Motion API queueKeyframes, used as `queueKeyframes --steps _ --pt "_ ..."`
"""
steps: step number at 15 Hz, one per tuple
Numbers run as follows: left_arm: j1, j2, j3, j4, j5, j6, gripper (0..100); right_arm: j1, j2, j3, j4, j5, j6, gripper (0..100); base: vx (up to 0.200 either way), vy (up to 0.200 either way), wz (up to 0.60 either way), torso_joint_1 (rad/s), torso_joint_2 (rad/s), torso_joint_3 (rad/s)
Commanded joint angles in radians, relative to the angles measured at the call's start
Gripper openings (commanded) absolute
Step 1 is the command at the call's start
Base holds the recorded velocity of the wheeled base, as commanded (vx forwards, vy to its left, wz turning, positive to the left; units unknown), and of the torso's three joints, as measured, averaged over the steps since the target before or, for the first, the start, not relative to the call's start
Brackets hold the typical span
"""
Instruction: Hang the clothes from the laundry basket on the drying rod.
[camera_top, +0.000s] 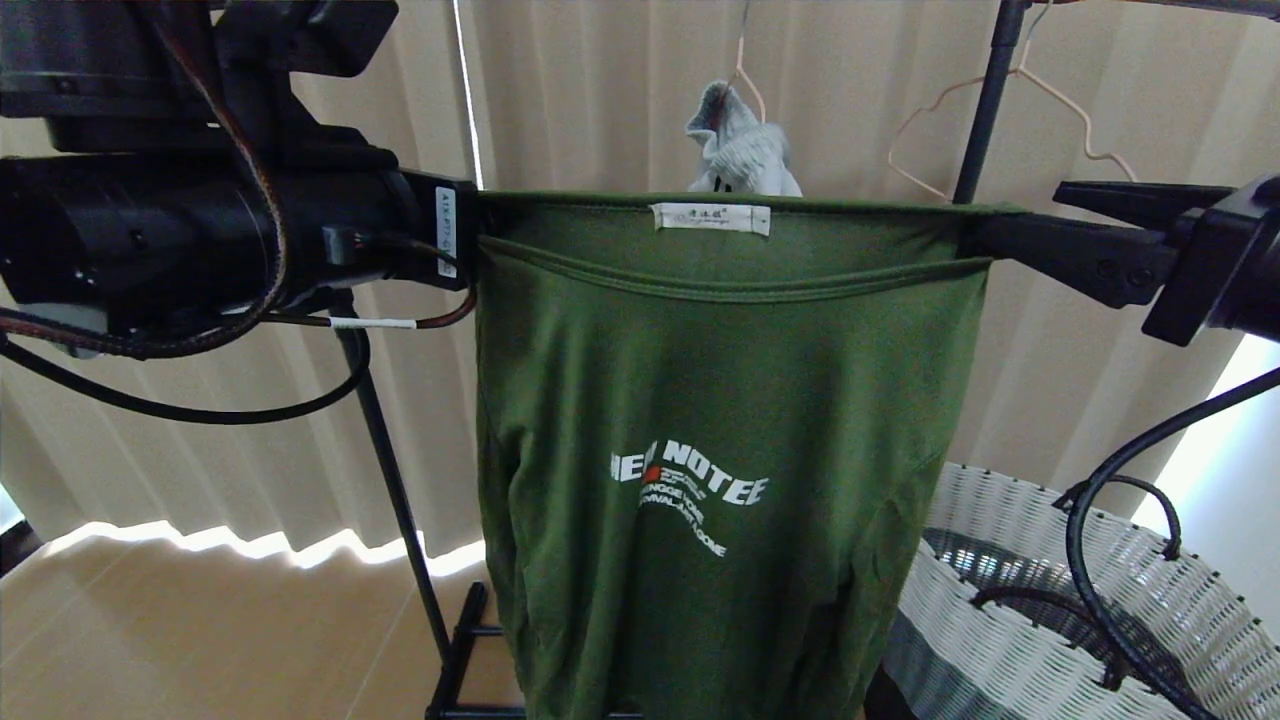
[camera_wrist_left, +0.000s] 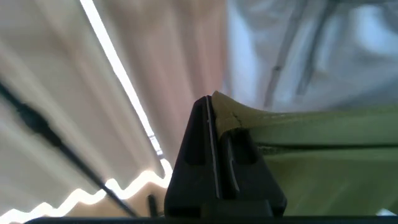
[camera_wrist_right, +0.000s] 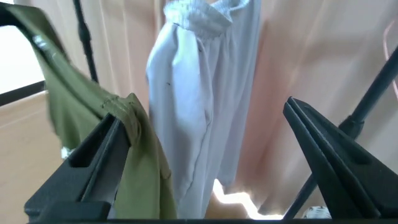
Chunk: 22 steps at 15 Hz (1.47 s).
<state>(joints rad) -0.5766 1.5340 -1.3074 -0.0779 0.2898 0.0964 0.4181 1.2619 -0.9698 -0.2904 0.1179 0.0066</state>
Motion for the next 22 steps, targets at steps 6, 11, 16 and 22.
queueKeyframes --steps 6,11,16,22 --pt "0.035 0.021 0.000 0.000 0.054 -0.001 0 0.001 -0.045 0.025 -0.003 0.089 0.001 100 0.000 0.000 0.00 0.000 0.00 0.000" --pt "0.037 0.020 0.039 0.000 0.065 -0.004 0 -0.041 -0.053 0.051 0.013 0.066 -0.020 100 0.000 0.000 0.00 0.000 0.00 0.000" --pt "0.077 -0.157 0.293 -0.003 0.052 -0.024 0 -0.234 -0.070 0.195 0.002 0.052 -0.168 100 0.000 0.000 0.00 0.000 0.00 0.000" --pt "0.136 -0.321 0.499 -0.005 0.045 -0.043 0 -0.294 -0.070 0.281 -0.111 -0.017 -0.201 100 0.000 0.000 0.00 0.000 0.00 0.000"
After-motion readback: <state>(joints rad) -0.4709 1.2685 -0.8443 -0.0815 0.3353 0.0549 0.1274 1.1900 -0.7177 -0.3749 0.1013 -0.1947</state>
